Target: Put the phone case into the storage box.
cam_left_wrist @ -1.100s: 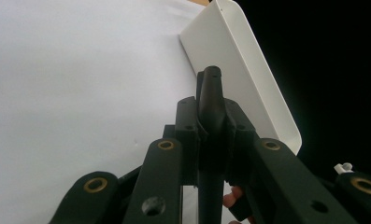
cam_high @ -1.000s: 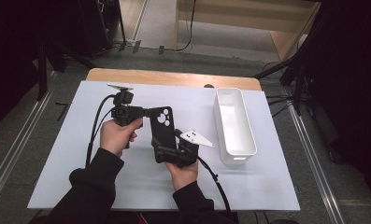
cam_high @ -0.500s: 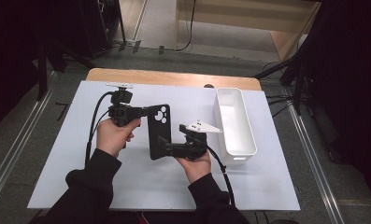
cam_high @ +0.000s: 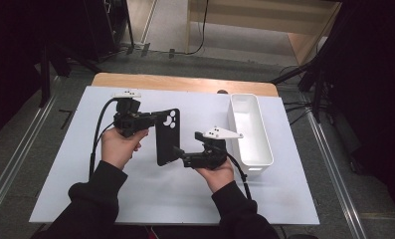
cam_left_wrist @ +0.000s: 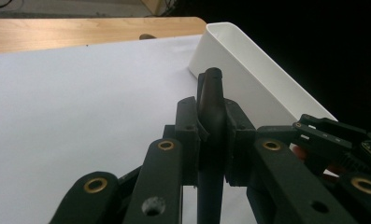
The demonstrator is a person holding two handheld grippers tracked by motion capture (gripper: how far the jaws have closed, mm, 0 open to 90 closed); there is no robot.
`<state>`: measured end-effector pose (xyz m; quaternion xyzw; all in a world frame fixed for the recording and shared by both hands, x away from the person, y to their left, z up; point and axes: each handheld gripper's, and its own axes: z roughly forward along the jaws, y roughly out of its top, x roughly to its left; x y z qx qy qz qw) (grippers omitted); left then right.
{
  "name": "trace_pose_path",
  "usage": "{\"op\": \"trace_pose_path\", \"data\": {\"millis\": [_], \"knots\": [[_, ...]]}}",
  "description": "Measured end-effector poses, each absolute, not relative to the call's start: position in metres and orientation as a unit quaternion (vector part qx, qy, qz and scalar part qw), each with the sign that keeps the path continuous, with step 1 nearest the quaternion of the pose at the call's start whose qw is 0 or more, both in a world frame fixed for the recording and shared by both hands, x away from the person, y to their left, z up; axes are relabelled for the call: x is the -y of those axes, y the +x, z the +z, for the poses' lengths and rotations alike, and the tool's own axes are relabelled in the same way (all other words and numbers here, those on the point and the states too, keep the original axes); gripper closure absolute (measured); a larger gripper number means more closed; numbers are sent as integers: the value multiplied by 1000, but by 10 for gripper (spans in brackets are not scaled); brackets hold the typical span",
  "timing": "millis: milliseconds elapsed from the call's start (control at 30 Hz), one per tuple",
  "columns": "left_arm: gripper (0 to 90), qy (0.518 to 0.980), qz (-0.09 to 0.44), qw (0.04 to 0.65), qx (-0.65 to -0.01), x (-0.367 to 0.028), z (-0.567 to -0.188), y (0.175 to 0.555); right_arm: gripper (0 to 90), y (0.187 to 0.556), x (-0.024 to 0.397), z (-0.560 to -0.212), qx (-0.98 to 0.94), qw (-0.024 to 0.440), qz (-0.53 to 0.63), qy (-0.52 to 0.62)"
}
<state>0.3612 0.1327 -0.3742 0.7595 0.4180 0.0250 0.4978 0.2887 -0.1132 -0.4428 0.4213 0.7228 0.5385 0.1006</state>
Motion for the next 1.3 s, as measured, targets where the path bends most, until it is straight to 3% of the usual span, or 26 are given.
{"op": "trace_pose_path", "data": {"millis": [833,1300], "knots": [[787,733,120,532,-406,-125,-387,336,30,276,117,-447,-735,132,523,411],[787,706,120,559,-417,-124,-394,325,30,273,115,-443,-733,142,525,410]]}}
